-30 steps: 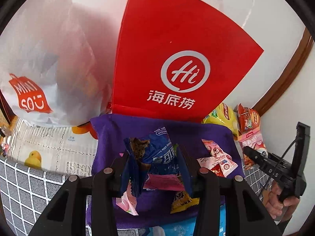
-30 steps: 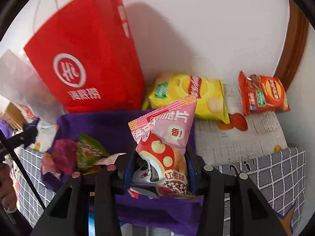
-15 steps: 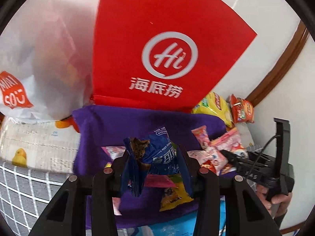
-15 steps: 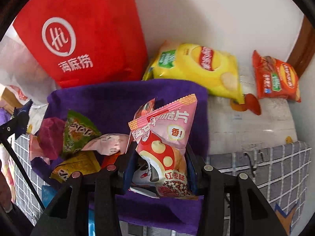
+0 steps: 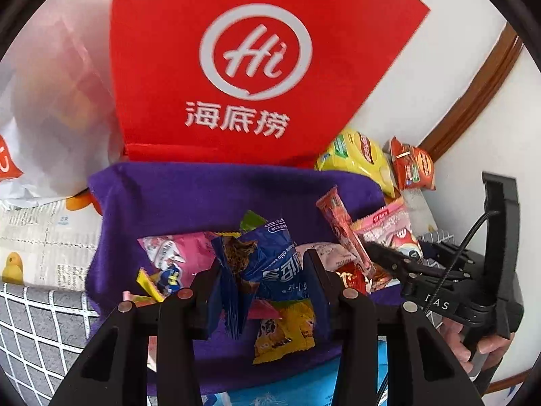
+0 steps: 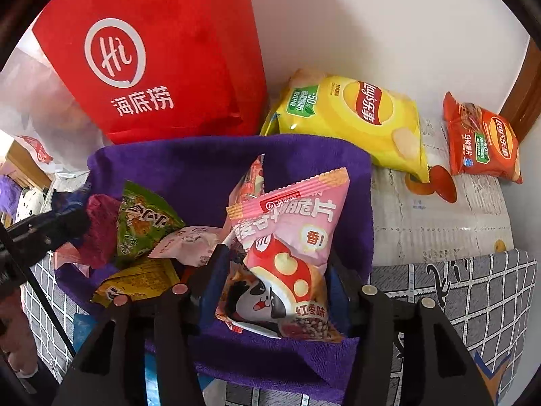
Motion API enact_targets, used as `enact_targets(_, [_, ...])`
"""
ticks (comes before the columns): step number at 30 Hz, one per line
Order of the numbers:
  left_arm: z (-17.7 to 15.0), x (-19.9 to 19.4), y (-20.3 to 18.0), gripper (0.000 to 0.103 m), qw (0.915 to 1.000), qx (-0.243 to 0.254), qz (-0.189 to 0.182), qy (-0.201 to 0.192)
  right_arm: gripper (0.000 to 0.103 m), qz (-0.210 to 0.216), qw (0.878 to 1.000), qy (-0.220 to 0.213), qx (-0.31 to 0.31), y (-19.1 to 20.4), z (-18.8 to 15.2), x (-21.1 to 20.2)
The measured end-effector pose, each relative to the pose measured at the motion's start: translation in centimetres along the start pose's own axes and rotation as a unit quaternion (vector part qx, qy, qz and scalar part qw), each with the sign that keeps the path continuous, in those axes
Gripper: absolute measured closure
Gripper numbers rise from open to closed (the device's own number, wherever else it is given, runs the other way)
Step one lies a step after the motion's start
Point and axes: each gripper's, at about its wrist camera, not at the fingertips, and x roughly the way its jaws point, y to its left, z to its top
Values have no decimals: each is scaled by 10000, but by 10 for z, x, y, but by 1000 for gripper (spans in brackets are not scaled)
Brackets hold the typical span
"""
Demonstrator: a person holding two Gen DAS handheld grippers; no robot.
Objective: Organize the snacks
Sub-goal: 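Lower and open right tool on the towel while left tool releases the blue packet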
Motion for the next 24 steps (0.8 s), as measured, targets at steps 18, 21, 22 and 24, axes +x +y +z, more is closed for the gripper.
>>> enact_targets(18, [-4,19,-13,60,9997,105,124,163,40,24,9991,-93,-421,16,-2,-9])
enact_targets(21, [-4,23,-14,60,9997,120,125,200,38,46,9991,-33,-411,16,-2,-6])
enact_targets(22, [-4,24,-14,60,9997,114,118,204,38,41,9990,6,-441,16,-2,-6])
enact_targets(24, [-4,26,-15,60,9996,120,106,234,38,-8,9988,17,-481,15,-2,-7])
